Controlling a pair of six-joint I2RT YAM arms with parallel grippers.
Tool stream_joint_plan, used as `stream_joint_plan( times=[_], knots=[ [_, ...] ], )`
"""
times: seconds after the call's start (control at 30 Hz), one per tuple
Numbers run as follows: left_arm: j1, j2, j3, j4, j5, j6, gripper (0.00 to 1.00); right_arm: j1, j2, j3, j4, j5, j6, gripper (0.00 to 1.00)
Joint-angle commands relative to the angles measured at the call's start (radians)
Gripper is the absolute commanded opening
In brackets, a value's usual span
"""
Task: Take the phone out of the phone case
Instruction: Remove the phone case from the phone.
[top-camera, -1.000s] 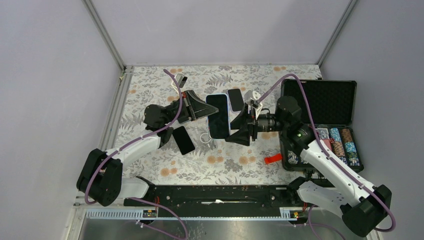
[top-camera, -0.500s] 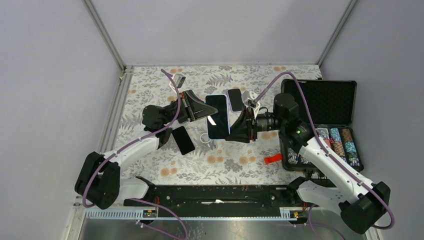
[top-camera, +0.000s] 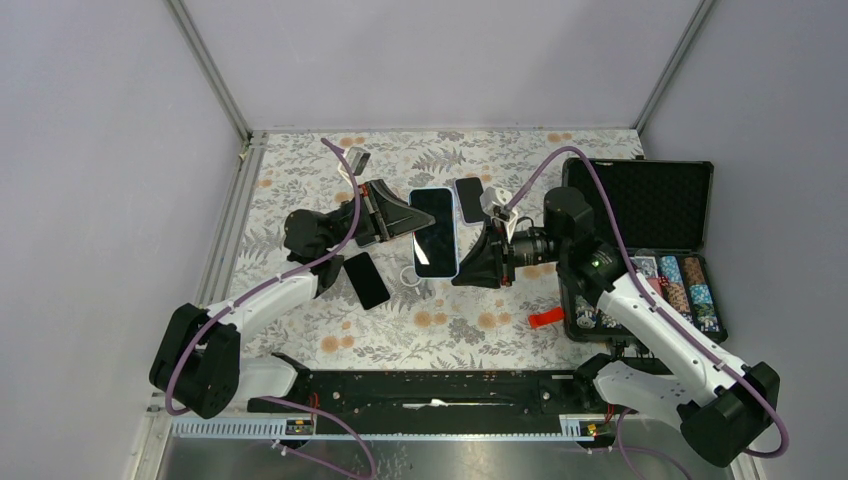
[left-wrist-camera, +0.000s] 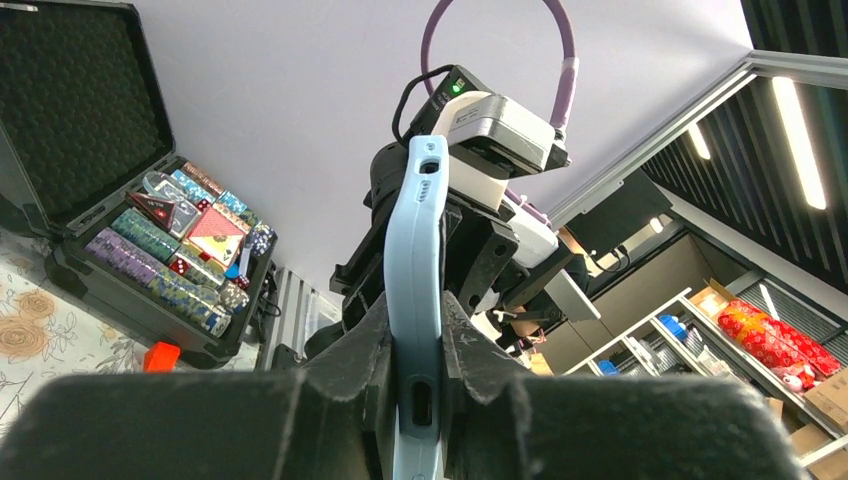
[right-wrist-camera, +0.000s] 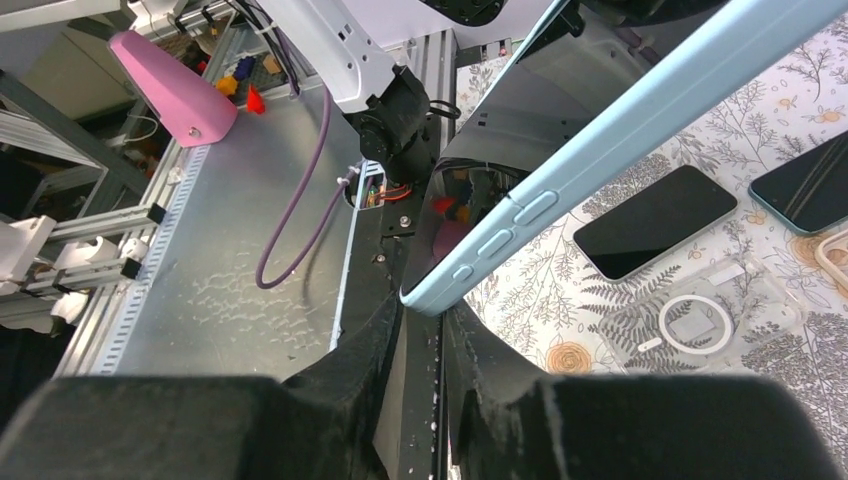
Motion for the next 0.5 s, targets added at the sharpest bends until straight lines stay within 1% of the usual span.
stream_joint_plan(
  times=[0.0, 0.1, 0.17, 0.23, 0.3, 0.47],
  knots=[
    [-0.002, -0.020, 0.054, 0.088, -0.029, -0.023, 0.00, 0.000, 0.013, 0.046, 0.059, 0.005, 0.017, 0.20],
    [-0.002, -0.018, 0.052, 0.088, -0.029, -0.019, 0.00, 0.000, 0.010, 0.040, 0.080, 0.000, 0.026, 0.40],
    [-0.002, -0.016, 0.053, 0.089, -0.029, -0.020, 0.00, 0.000, -0.002, 0.031, 0.092, -0.006, 0.032, 0.48],
    [-0.002, -0.014, 0.055, 0.091, -0.028, -0.020, 0.00, -0.001, -0.008, 0.029, 0.097, -0.008, 0.036, 0.50],
    [-0.002, -0.010, 0.055, 0.094, -0.028, -0.022, 0.00, 0.000, -0.011, 0.031, 0.094, -0.008, 0.037, 0.46],
    [-0.003, -0.012, 0.052, 0.103, -0.028, -0.033, 0.00, 0.000, 0.009, 0.045, 0.070, 0.007, 0.025, 0.20]
  ],
)
